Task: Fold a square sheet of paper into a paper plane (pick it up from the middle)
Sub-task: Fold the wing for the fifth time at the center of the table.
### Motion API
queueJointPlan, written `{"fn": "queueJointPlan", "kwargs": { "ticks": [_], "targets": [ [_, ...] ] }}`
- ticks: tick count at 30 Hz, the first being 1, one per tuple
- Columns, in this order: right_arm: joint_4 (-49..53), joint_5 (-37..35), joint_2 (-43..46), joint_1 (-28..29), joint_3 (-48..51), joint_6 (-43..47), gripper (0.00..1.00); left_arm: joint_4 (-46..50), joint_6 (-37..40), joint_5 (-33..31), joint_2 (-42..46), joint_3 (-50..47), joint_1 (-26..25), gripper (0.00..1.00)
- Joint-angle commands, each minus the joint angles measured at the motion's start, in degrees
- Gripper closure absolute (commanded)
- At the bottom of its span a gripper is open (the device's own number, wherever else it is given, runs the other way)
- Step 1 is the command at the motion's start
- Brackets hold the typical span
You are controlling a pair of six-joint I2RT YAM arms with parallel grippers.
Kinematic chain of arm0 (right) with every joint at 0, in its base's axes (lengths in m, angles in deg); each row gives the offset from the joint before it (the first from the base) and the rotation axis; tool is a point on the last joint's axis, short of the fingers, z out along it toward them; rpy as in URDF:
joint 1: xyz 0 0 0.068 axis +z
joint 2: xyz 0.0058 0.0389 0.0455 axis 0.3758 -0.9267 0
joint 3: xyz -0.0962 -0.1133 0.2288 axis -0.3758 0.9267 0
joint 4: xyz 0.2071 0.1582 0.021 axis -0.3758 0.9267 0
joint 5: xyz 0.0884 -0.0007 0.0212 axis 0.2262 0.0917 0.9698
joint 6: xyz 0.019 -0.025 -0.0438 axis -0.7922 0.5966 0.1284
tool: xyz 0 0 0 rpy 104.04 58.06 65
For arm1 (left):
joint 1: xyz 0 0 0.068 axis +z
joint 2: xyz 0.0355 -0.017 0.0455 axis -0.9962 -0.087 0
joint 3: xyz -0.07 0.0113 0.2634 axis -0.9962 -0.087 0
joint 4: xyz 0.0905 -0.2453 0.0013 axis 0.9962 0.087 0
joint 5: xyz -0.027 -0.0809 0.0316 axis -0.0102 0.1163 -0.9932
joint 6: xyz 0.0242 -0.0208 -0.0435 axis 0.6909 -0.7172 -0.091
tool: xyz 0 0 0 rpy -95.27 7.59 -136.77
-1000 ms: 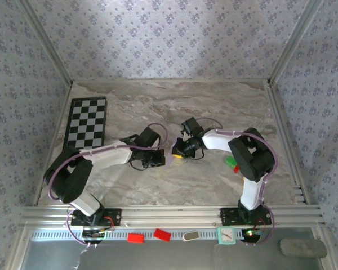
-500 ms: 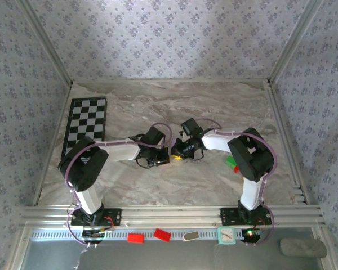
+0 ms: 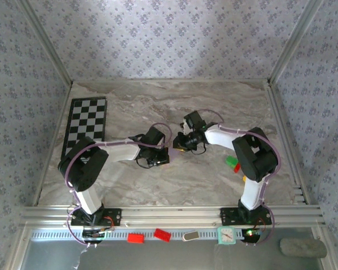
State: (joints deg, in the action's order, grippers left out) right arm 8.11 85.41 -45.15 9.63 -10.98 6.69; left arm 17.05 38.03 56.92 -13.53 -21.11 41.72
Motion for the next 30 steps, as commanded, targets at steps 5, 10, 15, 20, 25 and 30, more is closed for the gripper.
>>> {"fn": "queueJointPlan", "kwargs": {
  "ticks": [5,10,15,20,25,30],
  "targets": [
    [3.97,-1.91,-3.11,-1.1,-2.97,5.24,0.82,4.77,-0.12,-2.49,-0.41,-1.56,-0.48,1.0],
    [4.07,-1.23,-4.49,-1.38,-3.57,6.56,0.82,4.68,-0.17,-2.12,-0.43,-1.58,-0.47,1.0],
    [5.23,-1.69,-6.14,-1.51,-4.34,7.98,0.82,5.27,0.25,-2.19,-0.03,-1.49,-0.46,1.0],
    [5.18,-2.41,-7.45,-1.58,-3.1,8.6,0.83,5.9,1.32,-2.05,0.96,-0.68,-0.27,1.0],
    [2.88,-1.95,-7.56,-2.08,-0.13,8.52,0.83,-0.39,0.64,0.77,2.75,-0.42,1.05,1.0],
    [0.98,-1.31,-6.88,-2.23,0.89,7.93,0.84,-5.84,-1.89,2.07,1.5,1.72,2.6,0.97]
  ]
}}
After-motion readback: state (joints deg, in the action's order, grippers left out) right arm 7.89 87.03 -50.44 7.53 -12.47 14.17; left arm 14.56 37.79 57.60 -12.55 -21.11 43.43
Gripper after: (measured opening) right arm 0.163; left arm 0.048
